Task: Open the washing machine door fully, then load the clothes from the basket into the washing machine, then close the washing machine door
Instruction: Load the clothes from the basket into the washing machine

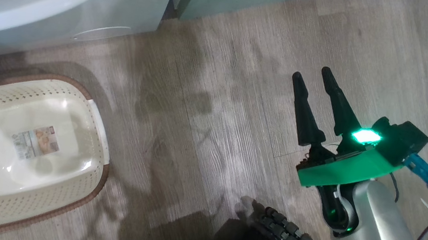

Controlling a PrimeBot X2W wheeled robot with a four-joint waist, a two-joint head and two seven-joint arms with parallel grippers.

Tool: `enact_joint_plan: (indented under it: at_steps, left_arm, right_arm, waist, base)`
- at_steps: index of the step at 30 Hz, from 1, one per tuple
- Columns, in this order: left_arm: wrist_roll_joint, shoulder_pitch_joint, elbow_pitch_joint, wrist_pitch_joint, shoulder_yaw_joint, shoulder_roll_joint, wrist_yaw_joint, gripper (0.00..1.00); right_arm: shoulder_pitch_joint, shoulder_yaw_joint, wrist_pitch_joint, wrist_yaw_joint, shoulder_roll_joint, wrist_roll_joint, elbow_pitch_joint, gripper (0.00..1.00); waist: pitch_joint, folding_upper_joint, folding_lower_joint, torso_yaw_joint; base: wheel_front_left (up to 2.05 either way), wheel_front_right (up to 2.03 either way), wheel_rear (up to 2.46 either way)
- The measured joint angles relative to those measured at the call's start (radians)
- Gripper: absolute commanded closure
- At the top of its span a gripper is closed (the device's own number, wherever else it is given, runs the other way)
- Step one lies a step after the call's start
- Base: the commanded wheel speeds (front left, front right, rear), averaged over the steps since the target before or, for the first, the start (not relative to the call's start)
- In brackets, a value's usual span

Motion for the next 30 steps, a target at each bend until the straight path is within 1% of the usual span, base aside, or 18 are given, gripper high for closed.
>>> enact_joint_plan:
  at_steps: [4,5,6,7,10,13,17,21,27,30]
  left_arm:
    - [-0.002,-0.029,0.009,0.094,-0.005,0.015,-0.003,0.0]
    - [-0.003,-0.037,0.011,0.118,-0.007,0.018,-0.003,0.24]
    - [-0.003,-0.043,0.011,0.142,-0.007,0.02,-0.003,0.69]
    - [-0.003,-0.046,0.009,0.159,-0.007,0.021,-0.002,1.0]
    - [-0.012,-0.047,0.01,0.212,-0.011,0.03,0.0,1.0]
    - [-0.011,-0.047,-0.017,0.19,-0.013,0.043,0.019,1.0]
    - [-0.005,-0.047,-0.063,0.096,-0.003,0.052,0.041,1.0]
    - [0.01,-0.058,-0.084,-0.013,0.004,0.06,0.051,1.0]
    - [0.02,-0.133,-0.089,-0.203,0.04,0.09,0.072,1.0]
    - [0.042,-0.17,-0.085,-0.294,0.052,0.114,0.078,1.0]
  right_arm:
    - [0.0,0.002,0.0,0.0,0.0,0.014,-0.007,0.0]
    - [-0.001,0.003,0.0,0.0,0.0,0.015,-0.009,0.0]
    - [-0.002,0.004,0.0,0.0,0.0,0.015,-0.01,0.0]
    - [-0.004,0.005,0.0,0.0,0.0,0.016,-0.01,0.0]
    - [-0.014,0.008,0.0,0.0,0.0,0.025,-0.011,0.0]
    - [-0.017,0.009,0.0,0.0,0.0,0.032,-0.016,0.0]
    - [-0.017,0.01,0.0,0.0,0.0,0.043,-0.017,0.0]
    - [-0.017,0.017,0.0,0.0,0.0,0.049,-0.025,0.0]
    - [-0.024,0.027,0.0,0.0,0.001,0.052,-0.04,0.0]
    - [-0.034,0.029,0.0,0.0,0.001,0.059,-0.045,0.0]
  waist:
    - [0.009,0.0,-0.0001,-0.007]
    - [0.01,0.0,0.0,-0.008]
    - [0.012,0.0,0.0,-0.009]
    - [0.013,0.0,-0.0001,-0.01]
    - [0.016,0.0,0.0,-0.013]
    - [0.02,0.0,-0.0001,-0.016]
    - [0.028,0.0,0.0,-0.021]
    - [0.041,0.0,-0.0001,-0.027]
    - [0.078,0.0,0.0,-0.051]
    - [0.099,0.0,0.0,-0.067]
  base:
    - [0.0,0.0,0.0]
    - [0.0,0.0,0.0]
    - [0.0,0.0,0.0]
    - [0.0,0.0,0.0]
    - [0.0,0.0,0.0]
    - [0.0,0.0,0.0]
    - [0.0,0.0,0.0]
    - [0.0,0.0,0.0]
    - [0.0,0.0,0.0]
    - [0.0,0.0,0.0]
